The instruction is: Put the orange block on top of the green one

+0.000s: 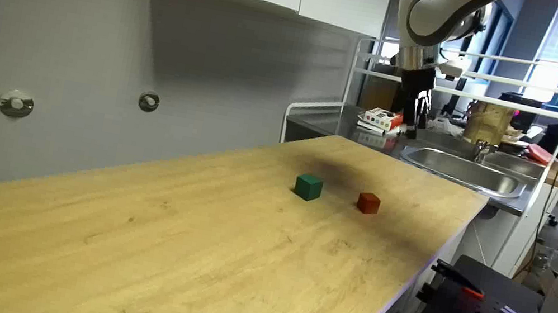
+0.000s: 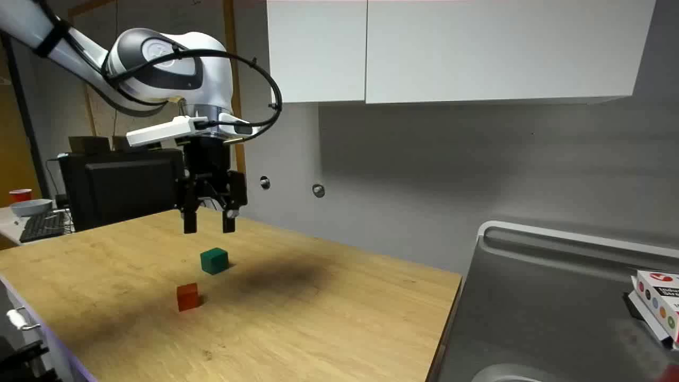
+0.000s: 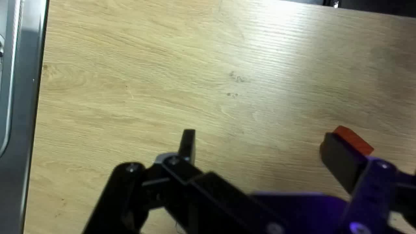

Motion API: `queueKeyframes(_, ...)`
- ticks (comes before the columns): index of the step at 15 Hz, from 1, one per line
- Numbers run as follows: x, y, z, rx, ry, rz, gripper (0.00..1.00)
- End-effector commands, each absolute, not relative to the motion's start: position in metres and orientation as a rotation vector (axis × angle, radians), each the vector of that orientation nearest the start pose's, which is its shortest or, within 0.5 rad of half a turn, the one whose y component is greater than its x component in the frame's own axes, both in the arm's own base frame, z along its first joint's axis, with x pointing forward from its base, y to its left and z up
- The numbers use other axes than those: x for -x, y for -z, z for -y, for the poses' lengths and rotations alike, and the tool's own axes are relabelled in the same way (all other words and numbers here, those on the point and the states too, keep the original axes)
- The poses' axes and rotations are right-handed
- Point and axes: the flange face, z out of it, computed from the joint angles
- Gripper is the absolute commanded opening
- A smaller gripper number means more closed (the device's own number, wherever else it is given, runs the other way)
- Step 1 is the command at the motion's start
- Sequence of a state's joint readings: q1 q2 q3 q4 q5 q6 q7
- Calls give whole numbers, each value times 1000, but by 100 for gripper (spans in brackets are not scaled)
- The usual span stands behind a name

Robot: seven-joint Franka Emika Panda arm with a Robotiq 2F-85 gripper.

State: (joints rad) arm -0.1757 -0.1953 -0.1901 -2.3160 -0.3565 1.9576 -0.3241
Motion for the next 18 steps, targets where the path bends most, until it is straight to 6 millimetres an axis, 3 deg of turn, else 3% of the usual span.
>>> queueKeyframes(1,-423,-411,188,3320,-413,212,100)
queueKeyframes(8,-424,-413,188,3322,-407,211,100)
queueKeyframes(11,-431,-403,186,3308,-382,176,100)
queueKeyframes(18,-458,-334,148,3144,-154,64,100)
